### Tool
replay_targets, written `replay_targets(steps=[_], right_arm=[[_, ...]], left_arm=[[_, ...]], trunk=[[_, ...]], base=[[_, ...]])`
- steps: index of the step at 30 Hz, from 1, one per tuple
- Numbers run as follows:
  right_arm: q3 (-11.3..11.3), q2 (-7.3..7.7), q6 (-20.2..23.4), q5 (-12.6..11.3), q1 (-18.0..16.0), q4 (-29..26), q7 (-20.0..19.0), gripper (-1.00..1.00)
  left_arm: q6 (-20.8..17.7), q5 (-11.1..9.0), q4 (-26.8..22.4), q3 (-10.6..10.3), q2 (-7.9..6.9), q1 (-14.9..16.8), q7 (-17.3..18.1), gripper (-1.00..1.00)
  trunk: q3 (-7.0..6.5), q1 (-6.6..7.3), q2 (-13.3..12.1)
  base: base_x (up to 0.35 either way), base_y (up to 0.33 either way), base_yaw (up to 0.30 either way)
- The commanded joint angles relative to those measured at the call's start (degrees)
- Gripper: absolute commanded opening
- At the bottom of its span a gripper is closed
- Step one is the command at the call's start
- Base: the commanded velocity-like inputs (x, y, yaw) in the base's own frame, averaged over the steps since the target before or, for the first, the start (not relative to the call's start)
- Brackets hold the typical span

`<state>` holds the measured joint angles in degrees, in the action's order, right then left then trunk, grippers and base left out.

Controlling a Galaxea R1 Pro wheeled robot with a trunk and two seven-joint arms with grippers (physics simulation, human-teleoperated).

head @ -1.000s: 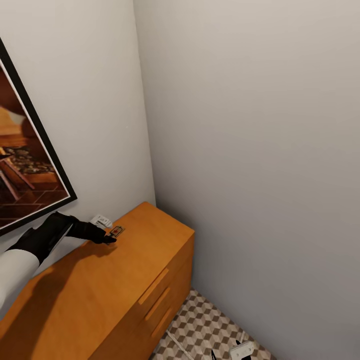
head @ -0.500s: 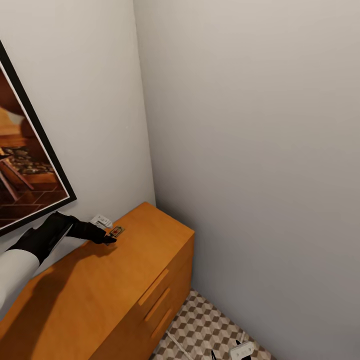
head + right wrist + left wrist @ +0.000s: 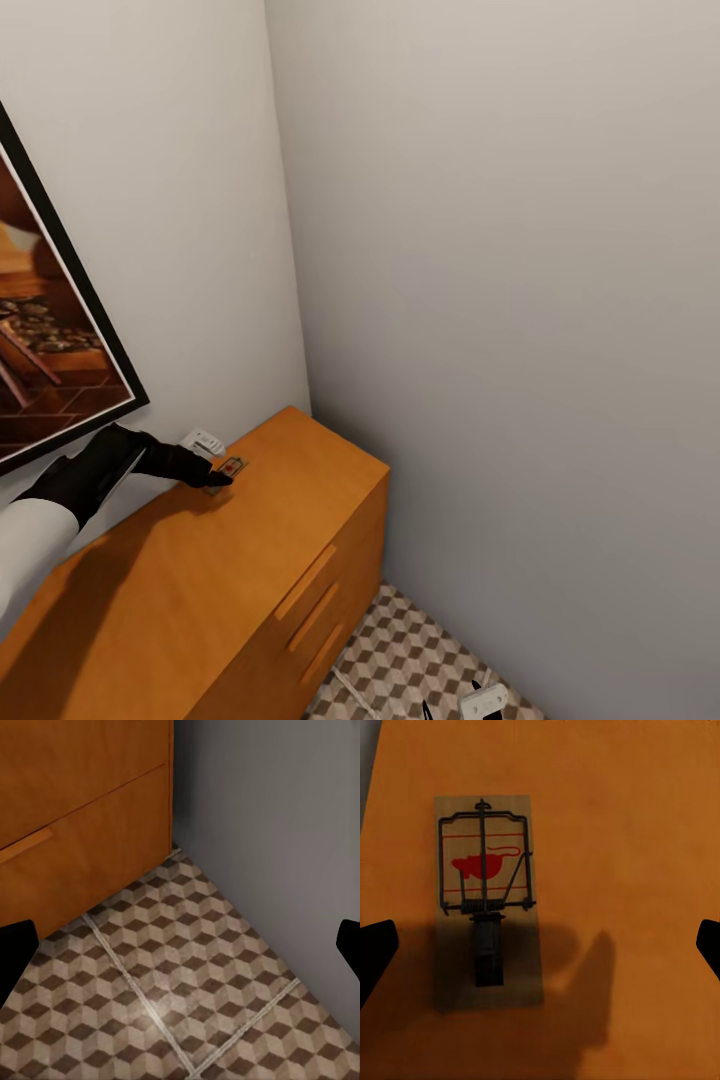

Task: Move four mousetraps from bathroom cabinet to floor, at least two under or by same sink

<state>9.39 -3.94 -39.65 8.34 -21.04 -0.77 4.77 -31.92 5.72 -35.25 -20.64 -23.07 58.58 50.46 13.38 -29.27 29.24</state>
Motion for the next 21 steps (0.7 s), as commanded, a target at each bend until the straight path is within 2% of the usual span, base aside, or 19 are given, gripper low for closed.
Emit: replay_targets(steps=[1,21], right_arm=[[0.11,-0.01,-0.12,0.54,-0.06,0.06,0.5,1.0],[0.11,-0.01,-0.16,0.55,-0.06,0.06,0.5,1.0]], left_arm=[[-0.27,0.25,-0.1,-0.1,-0.04,0.05,0.25,1.0],[-0.27,0.25,-0.15,-0.1,-0.04,0.05,0.25,1.0]], trunk=[[0.1,-0.03,0.09],[0.1,-0.03,0.09]], base=[[0.021,0.0,0.0],[0.003,0.0,0.0]])
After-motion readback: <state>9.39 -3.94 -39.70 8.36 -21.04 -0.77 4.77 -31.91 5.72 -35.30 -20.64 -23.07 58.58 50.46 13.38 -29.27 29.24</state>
